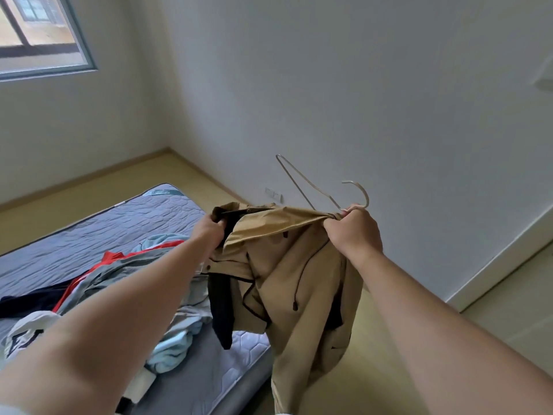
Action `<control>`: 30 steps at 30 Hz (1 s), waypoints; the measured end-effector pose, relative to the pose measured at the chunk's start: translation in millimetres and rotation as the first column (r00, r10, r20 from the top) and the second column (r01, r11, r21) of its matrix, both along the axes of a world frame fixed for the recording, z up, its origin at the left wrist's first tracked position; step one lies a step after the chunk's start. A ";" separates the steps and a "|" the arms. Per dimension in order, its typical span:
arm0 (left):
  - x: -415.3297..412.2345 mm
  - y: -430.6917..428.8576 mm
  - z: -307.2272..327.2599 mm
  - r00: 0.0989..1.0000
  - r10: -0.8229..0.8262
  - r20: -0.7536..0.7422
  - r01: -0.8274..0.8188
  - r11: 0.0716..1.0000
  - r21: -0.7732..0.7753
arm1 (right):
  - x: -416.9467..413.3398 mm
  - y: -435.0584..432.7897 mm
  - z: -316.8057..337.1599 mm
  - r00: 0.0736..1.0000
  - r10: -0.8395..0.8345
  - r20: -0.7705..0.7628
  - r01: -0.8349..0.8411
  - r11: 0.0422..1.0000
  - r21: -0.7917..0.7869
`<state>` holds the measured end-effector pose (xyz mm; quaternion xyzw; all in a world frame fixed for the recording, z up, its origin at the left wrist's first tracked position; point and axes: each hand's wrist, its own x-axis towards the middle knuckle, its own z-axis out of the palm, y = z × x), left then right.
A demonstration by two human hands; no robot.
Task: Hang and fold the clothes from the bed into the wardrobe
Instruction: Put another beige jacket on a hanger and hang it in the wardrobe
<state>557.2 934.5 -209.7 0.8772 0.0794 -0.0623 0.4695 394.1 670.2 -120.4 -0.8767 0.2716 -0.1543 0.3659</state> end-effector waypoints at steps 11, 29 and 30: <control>-92.7 -52.7 -24.8 0.958 -0.192 0.213 0.137 0.959 0.248 | -9.8 -2.9 10.1 0.998 -0.053 0.014 0.054 0.998 -0.037; -142.2 -74.4 -85.8 0.970 -0.180 -0.161 0.218 0.941 0.260 | -25.2 -9.6 -10.3 0.995 -0.095 -0.017 0.095 0.995 -0.003; -135.4 -67.3 -86.3 0.978 -0.073 -0.194 0.119 0.964 0.238 | -26.1 -10.9 -11.0 0.995 -0.102 -0.016 0.102 0.995 0.000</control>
